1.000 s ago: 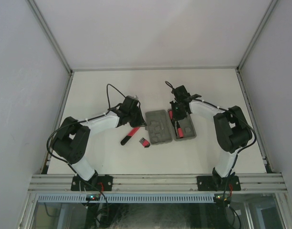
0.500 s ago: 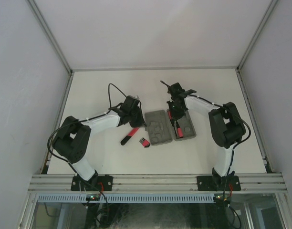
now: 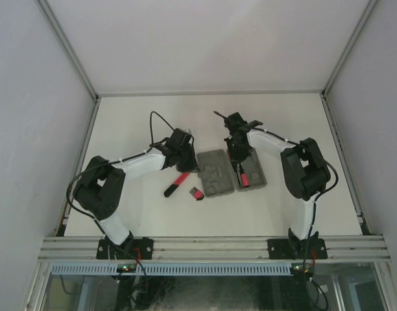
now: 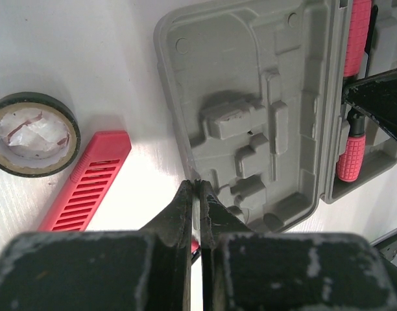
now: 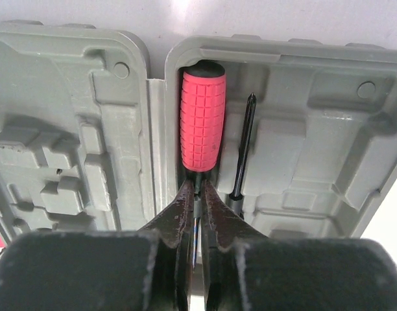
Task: Sort the tools into containers
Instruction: Adjust the screwdriver in the storage box.
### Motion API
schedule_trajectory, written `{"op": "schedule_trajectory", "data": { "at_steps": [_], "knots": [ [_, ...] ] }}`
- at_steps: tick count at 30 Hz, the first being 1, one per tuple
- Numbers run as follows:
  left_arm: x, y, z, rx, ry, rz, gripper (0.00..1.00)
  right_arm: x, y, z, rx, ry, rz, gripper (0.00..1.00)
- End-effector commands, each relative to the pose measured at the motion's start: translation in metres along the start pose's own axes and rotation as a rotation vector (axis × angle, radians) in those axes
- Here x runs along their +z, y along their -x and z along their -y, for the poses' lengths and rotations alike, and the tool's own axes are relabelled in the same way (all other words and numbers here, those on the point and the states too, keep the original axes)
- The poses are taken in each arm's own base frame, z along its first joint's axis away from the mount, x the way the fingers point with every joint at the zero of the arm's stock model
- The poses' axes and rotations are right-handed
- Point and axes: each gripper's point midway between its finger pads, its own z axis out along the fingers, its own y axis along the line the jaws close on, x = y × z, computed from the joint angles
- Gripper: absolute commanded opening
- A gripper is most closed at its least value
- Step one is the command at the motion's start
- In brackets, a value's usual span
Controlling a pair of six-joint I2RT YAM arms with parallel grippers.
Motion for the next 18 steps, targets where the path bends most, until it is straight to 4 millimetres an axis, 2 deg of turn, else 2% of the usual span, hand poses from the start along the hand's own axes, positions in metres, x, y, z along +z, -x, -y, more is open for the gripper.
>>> {"op": "schedule_trajectory", "data": {
  "at_steps": [1,5,7,11,15,18],
  "knots": [
    [0.002,0.011,0.024,0.043,-0.062,0.007,0.0,0.02,-0.025,0.002,0.006,-0.02,-0.044,0.04],
    [0.004,0.017,0.019,0.038,-0.05,0.011,0.0,-0.003,0.006,0.003,0.058,0.037,0.116,0.15],
    [0.004,0.021,0.016,0.032,-0.044,0.016,0.01,-0.019,0.023,0.003,0.088,0.081,0.203,0.22],
    [0.002,0.032,0.013,0.024,-0.045,0.032,0.04,-0.056,0.044,0.01,0.132,0.106,0.372,0.29],
    [-0.003,0.039,0.016,0.043,-0.052,0.045,0.2,-0.094,0.056,0.014,0.13,0.129,0.512,0.33],
    [-0.012,0.046,0.016,0.073,-0.048,0.079,0.33,-0.109,0.054,0.019,0.123,0.123,0.564,0.35]
  ]
}}
